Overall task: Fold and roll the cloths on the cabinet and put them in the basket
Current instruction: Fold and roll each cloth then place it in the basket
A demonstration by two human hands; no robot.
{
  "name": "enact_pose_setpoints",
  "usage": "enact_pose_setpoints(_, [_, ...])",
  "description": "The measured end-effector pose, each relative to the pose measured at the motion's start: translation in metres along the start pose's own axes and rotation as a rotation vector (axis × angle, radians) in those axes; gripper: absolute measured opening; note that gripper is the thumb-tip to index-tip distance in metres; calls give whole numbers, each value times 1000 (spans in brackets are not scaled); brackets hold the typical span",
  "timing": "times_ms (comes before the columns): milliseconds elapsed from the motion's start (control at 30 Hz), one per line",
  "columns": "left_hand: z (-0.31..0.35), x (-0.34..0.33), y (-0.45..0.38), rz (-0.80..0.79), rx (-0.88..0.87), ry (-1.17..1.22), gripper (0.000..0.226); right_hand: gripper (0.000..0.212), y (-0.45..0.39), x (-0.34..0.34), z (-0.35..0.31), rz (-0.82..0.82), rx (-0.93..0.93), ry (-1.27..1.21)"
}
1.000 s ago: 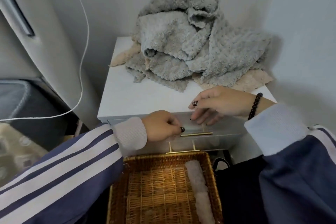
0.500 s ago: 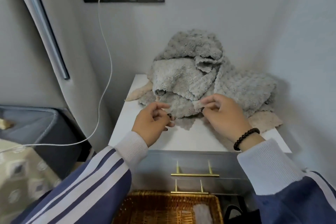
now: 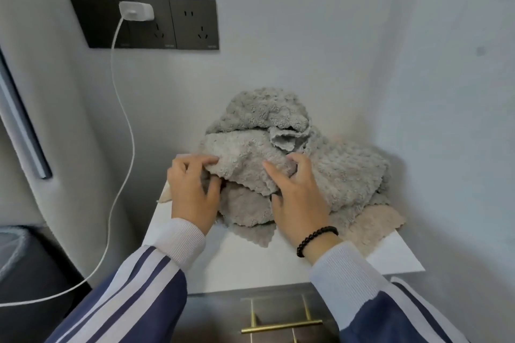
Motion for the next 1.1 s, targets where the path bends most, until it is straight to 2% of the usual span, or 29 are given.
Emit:
enact_pose_setpoints(100, [5,13,-6,21,15,62,27,18,-12,6,1,129,8,-97])
enact_pose_setpoints(167, [14,29,-10,68,-40,149,23,7,-19,20,-2,217,15,-147])
enact_pose_setpoints(233, [26,44,-12,99,-141,242,15,7,-23,39,-12,293,47,-239])
enact_pose_setpoints(333, [31,57,-9,61,-226,292,17,13,-23,71,-25,430,-26,-603])
enact_pose_setpoints(433, [17,54,-1,-101,-200,251,34,16,-23,102,-34,581,-114,-933])
enact_pose_setpoints(533, [12,48,12,-237,-190,211,43,14,-20,131,-46,643,-79,-988])
enact_pose_setpoints(567, [14,48,14,-250,-192,208,41,15,-20,135,-49,590,-84,-966])
enact_pose_setpoints(633, [19,45,18,-300,-150,264,43,15,-23,126,-54,302,-188,-869])
enact_pose_setpoints(667, [22,42,21,-361,-121,306,52,14,-22,114,-54,112,-263,-814])
enact_pose_setpoints(733, [27,29,31,-550,-79,332,88,13,-13,85,-52,-160,-379,-790])
enact_pose_setpoints(767, [29,21,38,-638,-80,298,97,13,-8,72,-51,-248,-389,-799])
enact_pose_setpoints(800, [29,14,43,-684,-107,245,93,13,-4,61,-53,-322,-379,-811])
enact_pose_setpoints(867, [28,7,44,-637,-171,184,59,12,-4,50,-52,-362,-340,-851])
enact_pose_setpoints(933, [25,10,36,-520,-130,190,31,16,-13,54,-40,-221,-278,-766])
enact_pose_setpoints(1000, [24,14,26,-433,22,288,25,39,-23,55,-28,-157,-178,-480])
enact_pose_setpoints(1100, [27,17,20,-392,296,641,36,65,-25,33,-21,-347,-112,-275])
Point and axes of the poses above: each hand's wrist, its own y-axis away from the middle knuckle, its own x-axis out of the back of the hand, z = x × y, the point moved 5 cm from there along -y, towards the middle knuckle, and after that the axes turned 3 degrees about -x, right-handed, at the moved point
